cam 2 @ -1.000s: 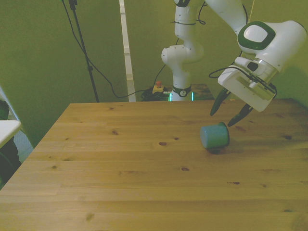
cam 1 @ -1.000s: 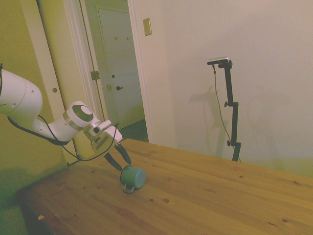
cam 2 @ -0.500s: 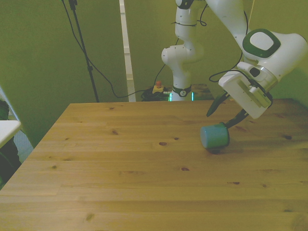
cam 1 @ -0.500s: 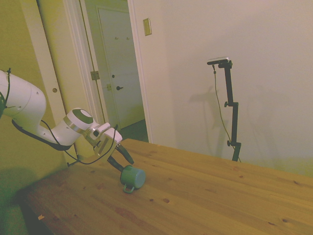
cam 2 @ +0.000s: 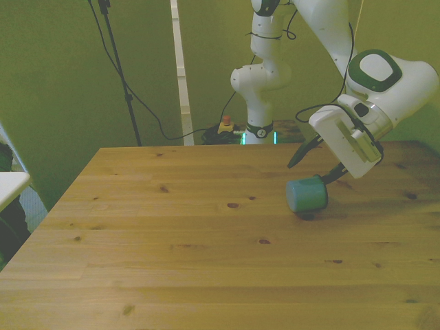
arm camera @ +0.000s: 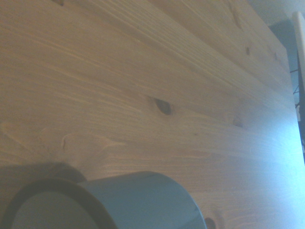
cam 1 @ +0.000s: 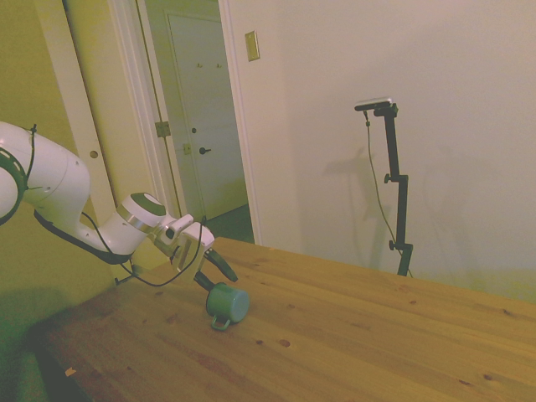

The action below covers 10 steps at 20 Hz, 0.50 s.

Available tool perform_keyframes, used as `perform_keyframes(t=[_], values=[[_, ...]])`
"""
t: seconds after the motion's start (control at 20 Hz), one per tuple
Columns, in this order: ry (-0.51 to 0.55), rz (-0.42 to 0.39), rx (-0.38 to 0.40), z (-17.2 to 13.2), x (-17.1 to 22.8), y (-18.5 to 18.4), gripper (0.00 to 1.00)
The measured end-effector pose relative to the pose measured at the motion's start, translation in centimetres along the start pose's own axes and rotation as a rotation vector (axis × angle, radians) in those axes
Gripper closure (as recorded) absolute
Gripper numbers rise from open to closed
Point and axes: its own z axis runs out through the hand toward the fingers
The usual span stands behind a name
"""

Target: Flip the mug upright

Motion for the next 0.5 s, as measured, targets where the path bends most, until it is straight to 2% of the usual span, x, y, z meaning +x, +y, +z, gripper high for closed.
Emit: perform_keyframes(t=[0.5], values=[[0.005, 0.009, -0.011, 0.35, 0.21, -0.07, 1.0]])
